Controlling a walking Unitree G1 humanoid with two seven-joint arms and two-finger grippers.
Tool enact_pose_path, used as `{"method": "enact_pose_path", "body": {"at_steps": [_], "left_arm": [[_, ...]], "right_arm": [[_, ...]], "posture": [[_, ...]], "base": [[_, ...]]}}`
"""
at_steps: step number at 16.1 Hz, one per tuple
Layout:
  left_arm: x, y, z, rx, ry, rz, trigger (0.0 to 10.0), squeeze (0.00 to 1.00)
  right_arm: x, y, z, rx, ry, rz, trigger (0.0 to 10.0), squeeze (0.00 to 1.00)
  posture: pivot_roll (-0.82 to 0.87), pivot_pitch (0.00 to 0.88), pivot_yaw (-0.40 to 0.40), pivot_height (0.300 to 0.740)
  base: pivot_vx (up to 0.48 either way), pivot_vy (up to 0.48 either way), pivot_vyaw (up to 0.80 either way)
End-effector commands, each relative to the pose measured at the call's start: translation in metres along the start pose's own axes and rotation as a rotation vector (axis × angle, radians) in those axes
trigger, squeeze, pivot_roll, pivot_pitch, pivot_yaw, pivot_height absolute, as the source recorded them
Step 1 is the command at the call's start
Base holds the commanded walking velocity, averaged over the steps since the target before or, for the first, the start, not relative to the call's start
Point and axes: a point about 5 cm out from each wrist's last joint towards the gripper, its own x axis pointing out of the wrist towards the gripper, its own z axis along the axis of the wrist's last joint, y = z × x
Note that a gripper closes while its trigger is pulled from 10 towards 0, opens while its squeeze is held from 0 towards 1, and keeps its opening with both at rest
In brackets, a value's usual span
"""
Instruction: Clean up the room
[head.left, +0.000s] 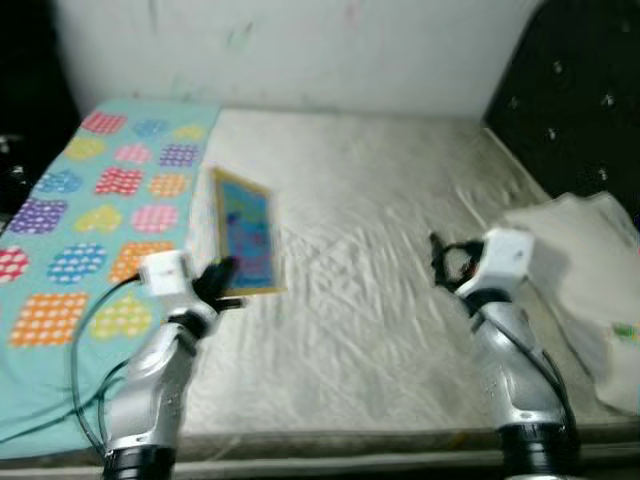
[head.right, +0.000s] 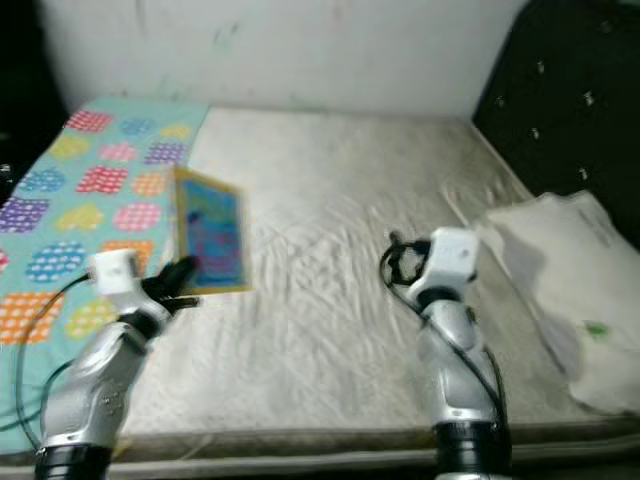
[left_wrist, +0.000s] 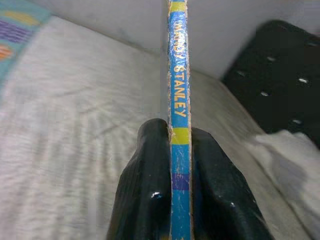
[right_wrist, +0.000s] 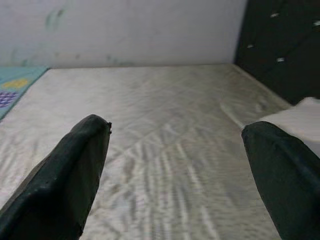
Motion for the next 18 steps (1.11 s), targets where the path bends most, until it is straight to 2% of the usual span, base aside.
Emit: {"method": "enact_pose_path", "body": {"at_steps": [1, 3, 18], "left_arm": [[0.0004, 0.0041, 0.0133, 0.022, -0.051, 0.011, 10.0, 0.00], [0.0012, 0.0034, 0.0142, 0.023, -0.055, 0.008, 10.0, 0.00], [0.0024, 0.0045, 0.0158, 0.021, -0.067, 0.016, 10.0, 0.00]], "right_arm": [[0.0020, 0.0063, 0.0055, 0.004, -0.020, 0.019, 10.0, 0.00], [0.0024, 0.0071, 0.0054, 0.000, -0.019, 0.025, 10.0, 0.00], [0.0043, 0.0137, 0.0055, -0.017, -0.026, 0.068, 10.0, 0.00]], "posture": [[-0.03, 0.000, -0.060, 0.740], [-0.03, 0.000, -0.061, 0.740], [-0.03, 0.000, -0.066, 0.740]], "base": [[0.000, 0.000, 0.00], [0.000, 0.000, 0.00], [0.000, -0.277, 0.00]]}}
